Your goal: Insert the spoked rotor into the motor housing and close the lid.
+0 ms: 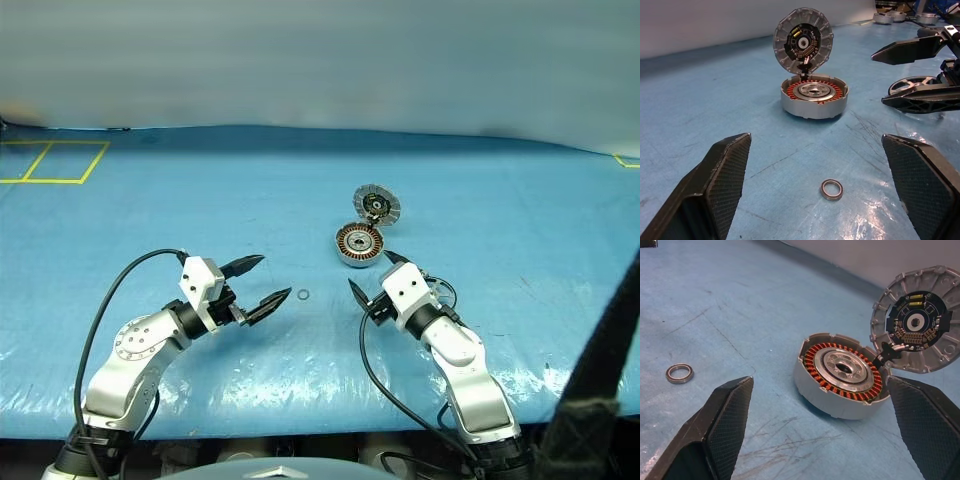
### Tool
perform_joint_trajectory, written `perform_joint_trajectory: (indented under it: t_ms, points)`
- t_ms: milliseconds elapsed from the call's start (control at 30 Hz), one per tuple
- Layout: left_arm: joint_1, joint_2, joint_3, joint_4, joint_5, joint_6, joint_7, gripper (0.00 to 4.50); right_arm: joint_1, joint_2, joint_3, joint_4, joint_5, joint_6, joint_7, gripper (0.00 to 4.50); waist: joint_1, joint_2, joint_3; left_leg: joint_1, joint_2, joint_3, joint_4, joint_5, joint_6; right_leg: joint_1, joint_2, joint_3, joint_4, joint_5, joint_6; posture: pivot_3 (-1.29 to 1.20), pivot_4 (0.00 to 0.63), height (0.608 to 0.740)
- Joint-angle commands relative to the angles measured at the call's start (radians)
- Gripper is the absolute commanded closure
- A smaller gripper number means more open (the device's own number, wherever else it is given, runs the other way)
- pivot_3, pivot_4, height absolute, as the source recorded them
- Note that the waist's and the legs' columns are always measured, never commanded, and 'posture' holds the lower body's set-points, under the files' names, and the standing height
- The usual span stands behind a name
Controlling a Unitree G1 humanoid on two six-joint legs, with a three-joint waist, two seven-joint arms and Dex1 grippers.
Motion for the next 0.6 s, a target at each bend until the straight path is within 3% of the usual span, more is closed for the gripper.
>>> perform_joint_trajectory:
  t_ms: [33, 600]
  points:
    - [-0.003, 0.018, 0.010, -0.042, 0.002, -0.005, -0.009, 0.02, -0.020, 0.007, -0.010, -0.023, 0.023, -0.008, 0.007, 0.02, 0.000, 0.000, 0.000, 0.000, 0.000, 0.000, 0.000, 0.000, 0.000, 0.000, 0.000, 0.000, 0.000, 0.000, 0.000, 0.00, 0.150, 0.740]
    - [-0.011, -0.004, 0.017, -0.026, 0.023, -0.048, 0.021, 0.02, -0.022, -0.014, -0.003, -0.014, 0.004, -0.002, 0.015, 0.02, 0.000, 0.000, 0.000, 0.000, 0.000, 0.000, 0.000, 0.000, 0.000, 0.000, 0.000, 0.000, 0.000, 0.000, 0.000, 0.00, 0.150, 0.740]
